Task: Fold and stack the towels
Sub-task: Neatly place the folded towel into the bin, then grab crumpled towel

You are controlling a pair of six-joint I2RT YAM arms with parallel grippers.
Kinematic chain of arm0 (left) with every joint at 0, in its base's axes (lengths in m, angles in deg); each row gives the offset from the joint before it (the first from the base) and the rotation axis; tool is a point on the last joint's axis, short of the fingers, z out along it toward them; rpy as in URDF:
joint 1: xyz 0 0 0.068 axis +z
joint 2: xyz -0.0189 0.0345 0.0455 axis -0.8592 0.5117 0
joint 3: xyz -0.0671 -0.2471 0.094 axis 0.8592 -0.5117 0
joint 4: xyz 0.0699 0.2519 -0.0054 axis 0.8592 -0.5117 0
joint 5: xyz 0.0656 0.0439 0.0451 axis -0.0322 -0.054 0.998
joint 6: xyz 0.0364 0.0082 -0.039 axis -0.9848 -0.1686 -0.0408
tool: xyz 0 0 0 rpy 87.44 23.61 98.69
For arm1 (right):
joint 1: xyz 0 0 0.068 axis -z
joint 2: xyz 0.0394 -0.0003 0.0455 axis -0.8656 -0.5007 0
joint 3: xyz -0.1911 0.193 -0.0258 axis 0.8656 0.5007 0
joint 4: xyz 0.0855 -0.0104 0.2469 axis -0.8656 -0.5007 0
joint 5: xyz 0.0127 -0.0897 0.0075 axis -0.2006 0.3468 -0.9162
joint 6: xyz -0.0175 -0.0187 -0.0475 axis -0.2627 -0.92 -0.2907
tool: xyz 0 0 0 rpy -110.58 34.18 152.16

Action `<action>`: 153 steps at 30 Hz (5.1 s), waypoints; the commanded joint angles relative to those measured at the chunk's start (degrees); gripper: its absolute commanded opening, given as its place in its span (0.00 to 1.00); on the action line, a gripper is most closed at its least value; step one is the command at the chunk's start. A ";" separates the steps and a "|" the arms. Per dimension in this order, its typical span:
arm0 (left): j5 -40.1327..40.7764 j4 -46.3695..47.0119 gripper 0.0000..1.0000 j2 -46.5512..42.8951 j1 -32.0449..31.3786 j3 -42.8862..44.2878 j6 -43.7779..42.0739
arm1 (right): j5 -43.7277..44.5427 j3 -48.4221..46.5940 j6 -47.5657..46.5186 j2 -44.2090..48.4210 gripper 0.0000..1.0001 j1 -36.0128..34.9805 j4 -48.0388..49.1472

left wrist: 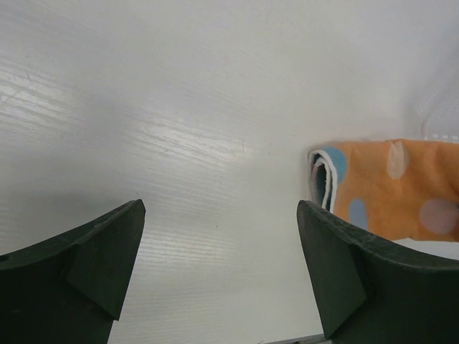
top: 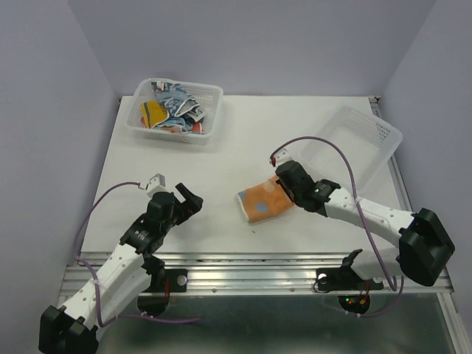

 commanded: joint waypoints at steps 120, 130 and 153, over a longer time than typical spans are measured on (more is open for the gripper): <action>9.95 -3.52 0.99 90.53 16.37 98.31 -59.61 | -38.45 3.60 19.68 11.07 1.00 33.92 19.82; 9.70 -1.67 0.89 92.30 19.36 102.54 -56.71 | -37.84 3.43 19.33 8.62 1.00 33.92 20.18; 1.00 -6.50 0.00 78.95 20.06 107.37 -48.71 | -38.27 3.60 19.50 10.11 1.00 33.83 19.47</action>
